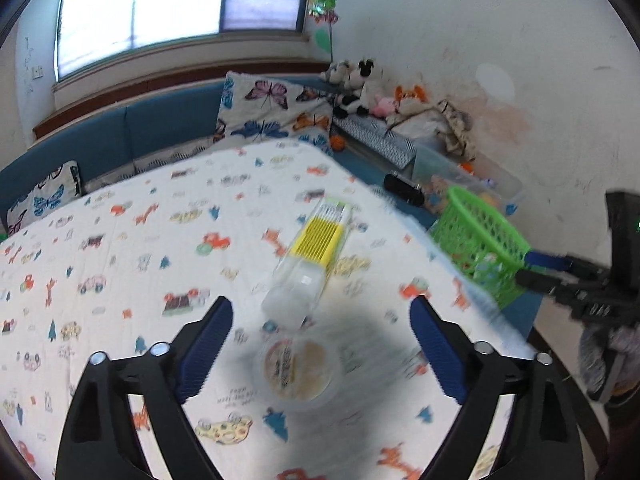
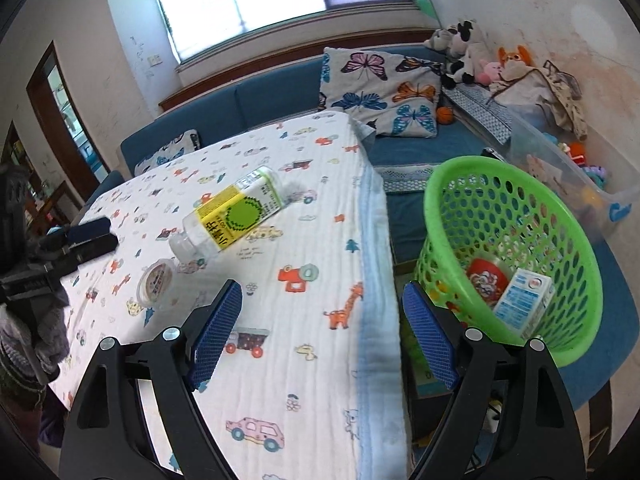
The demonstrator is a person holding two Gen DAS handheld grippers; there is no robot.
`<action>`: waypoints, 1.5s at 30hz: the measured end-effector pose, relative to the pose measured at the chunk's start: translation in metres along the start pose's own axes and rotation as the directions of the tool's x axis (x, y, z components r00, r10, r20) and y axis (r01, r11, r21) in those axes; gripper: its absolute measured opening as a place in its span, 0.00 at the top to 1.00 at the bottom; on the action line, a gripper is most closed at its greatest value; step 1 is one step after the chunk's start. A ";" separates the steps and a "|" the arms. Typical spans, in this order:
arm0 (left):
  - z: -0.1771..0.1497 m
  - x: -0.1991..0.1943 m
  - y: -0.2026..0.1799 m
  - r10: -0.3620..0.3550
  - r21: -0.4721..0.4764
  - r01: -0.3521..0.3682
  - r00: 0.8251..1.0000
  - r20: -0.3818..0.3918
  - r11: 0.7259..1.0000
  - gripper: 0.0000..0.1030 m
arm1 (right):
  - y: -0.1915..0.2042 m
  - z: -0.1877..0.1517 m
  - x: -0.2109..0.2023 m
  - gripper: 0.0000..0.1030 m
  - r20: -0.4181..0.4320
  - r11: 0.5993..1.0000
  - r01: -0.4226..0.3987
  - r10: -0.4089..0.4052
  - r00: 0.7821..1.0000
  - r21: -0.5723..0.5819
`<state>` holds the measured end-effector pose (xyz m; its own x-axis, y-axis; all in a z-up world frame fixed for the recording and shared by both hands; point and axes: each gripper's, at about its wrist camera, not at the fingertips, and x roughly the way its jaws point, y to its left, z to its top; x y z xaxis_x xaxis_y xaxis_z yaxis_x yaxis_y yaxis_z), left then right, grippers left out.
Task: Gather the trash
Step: 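Move both grippers back over the bed toward the yogurt cup and drink bottle, then grasp the yogurt cup with left gripper while right gripper grasps the yellow-labelled bottle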
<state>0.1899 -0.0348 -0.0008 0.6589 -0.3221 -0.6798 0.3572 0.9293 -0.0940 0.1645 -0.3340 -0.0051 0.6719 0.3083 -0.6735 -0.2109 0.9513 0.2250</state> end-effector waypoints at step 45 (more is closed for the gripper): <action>-0.040 0.028 0.025 0.027 0.016 -0.026 0.997 -0.079 1.000 0.36 | 0.071 0.026 0.063 0.19 -0.163 0.997 -0.051 0.040 0.986 -0.062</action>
<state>0.1910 -0.0131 -0.0512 0.6141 -0.2817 -0.7373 0.3505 0.9343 -0.0651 0.2100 -0.2469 -0.0126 0.5383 0.3437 -0.7695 -0.2884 0.9331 0.2149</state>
